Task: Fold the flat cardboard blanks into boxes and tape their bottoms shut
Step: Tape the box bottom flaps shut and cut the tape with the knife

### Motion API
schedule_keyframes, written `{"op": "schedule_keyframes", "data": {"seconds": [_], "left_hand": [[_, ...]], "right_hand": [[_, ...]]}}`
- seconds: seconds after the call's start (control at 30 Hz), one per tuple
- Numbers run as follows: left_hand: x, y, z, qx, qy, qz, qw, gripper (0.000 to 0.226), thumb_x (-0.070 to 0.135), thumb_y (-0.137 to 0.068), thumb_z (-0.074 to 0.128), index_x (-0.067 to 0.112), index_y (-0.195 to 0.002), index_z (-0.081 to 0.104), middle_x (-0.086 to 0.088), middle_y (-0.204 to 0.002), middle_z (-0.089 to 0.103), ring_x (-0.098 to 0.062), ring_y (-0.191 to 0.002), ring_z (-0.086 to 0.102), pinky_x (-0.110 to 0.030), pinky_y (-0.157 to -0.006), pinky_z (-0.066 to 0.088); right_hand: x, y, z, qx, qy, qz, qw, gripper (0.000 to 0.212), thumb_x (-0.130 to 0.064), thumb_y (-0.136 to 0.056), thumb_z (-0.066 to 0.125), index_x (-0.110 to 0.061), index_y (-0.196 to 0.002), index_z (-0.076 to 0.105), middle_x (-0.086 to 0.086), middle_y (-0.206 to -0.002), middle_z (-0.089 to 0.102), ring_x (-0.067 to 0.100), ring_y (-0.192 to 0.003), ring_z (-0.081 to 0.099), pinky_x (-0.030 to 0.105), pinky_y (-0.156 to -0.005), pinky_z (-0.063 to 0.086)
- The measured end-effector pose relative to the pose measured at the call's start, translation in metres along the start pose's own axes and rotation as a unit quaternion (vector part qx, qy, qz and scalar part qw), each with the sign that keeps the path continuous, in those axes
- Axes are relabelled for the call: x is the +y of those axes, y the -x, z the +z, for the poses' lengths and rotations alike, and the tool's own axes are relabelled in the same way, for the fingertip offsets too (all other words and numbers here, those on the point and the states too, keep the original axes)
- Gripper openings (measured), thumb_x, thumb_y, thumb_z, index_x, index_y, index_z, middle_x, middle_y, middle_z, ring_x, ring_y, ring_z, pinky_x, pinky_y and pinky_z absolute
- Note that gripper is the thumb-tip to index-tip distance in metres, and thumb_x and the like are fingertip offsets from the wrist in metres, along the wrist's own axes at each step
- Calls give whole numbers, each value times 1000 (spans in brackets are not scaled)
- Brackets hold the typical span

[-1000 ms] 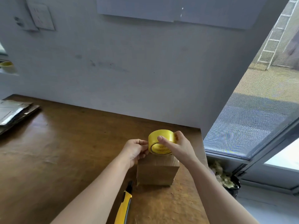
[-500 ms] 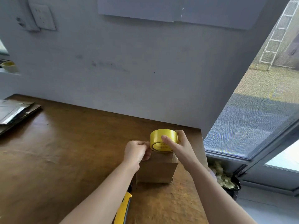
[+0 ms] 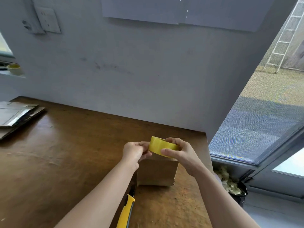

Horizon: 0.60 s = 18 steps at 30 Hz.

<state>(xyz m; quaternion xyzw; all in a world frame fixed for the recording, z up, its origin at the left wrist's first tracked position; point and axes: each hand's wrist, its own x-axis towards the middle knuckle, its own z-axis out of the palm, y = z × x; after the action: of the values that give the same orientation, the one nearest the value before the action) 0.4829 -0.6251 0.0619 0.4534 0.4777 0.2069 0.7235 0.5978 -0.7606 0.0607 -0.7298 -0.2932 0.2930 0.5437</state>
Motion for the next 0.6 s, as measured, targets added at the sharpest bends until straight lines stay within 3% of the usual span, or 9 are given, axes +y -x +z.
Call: {"op": "schedule_keyframes", "data": {"seconds": [0.07, 0.17, 0.23, 0.37, 0.47, 0.6], "left_hand": [[-1, -3, 1, -8, -63, 7, 998, 13, 4, -93, 59, 4, -84, 69, -10, -73, 65, -17, -58, 61, -24, -47, 51], [-5, -6, 4, 1, -222, 77, 972, 23, 8, -97, 45, 13, -92, 67, -1, -83, 62, -15, -75, 58, -28, -64, 50], [-3, -4, 4, 24, -258, 127, 958, 21, 14, -98, 43, 18, -90, 63, 3, -90, 61, -11, -80, 57, -24, -62, 45], [2, -3, 3, 15, -188, 152, 970, 22, 17, -100, 45, 14, -84, 60, -3, -79, 65, -13, -65, 59, -24, -52, 43], [2, -1, -3, -10, -118, 133, 984, 22, 12, -99, 46, 10, -82, 60, -7, -70, 63, -14, -53, 56, -26, -46, 43], [7, 0, -11, -84, -68, 75, 991, 24, 25, -96, 57, 5, -89, 69, -5, -67, 63, -14, -55, 56, -25, -47, 46]], "right_hand": [[0, 0, 0, -4, -4, 3, 1000, 70, -43, -54, 83, -17, -116, 64, 4, -109, 62, 17, -94, 62, 23, -69, 55], [-2, 0, -1, -12, 8, 5, 1000, 72, -46, -55, 83, -17, -118, 63, 3, -107, 61, 13, -91, 62, 15, -61, 50], [-3, -1, -2, -16, 30, 9, 999, 67, -47, -60, 85, -17, -116, 63, 0, -107, 61, 11, -90, 62, 13, -59, 48], [-5, -2, -8, -25, 75, 12, 997, 49, -47, -67, 83, -19, -104, 65, -8, -107, 61, 10, -92, 62, 17, -67, 51], [-7, -1, -9, -43, 97, 0, 994, 58, -52, -61, 82, -8, -96, 69, -8, -106, 64, 11, -91, 62, 27, -75, 51], [-8, -1, -8, -48, 117, -14, 992, 53, -50, -64, 82, -6, -91, 69, -7, -108, 64, 14, -93, 61, 32, -79, 51]]}}
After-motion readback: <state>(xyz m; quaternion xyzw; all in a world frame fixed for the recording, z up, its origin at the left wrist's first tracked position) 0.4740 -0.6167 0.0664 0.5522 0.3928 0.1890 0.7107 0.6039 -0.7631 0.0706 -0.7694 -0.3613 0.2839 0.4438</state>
